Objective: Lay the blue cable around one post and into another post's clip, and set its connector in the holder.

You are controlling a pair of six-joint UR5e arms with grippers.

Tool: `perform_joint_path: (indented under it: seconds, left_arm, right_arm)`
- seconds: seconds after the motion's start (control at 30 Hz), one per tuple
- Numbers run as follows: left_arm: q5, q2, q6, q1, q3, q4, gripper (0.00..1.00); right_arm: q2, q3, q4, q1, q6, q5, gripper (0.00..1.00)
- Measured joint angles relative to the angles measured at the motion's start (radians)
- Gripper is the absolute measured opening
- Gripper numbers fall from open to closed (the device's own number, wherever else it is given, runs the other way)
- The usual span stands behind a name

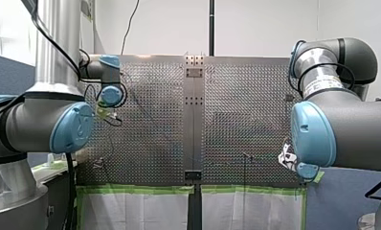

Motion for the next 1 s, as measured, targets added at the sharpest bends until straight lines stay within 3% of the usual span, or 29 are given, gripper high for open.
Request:
perform_joint_path:
  seconds: [0.27, 0.5, 0.7, 1.0]
  left_arm:
    - [-0.017, -0.002, -0.071, 0.022, 0.07, -0.058, 1.0]
    - [0.007, -0.038, -0.13, 0.039, 0.116, -0.089, 1.0]
    - [0.004, -0.074, -0.099, 0.045, 0.152, -0.122, 1.0]
    - [-0.03, -0.079, -0.045, 0.069, 0.18, -0.151, 1.0]
  right_arm:
    - [0.0, 0.0, 0.0, 0.003, 0.0, -0.001, 0.07]
    - [0.0, 0.0, 0.0, 0.005, 0.0, -0.002, 0.07]
    - [0.001, 0.0, 0.0, 0.005, 0.0, -0.003, 0.07]
    - [0.001, 0.0, -0.004, 0.006, 0.0, -0.004, 0.07]
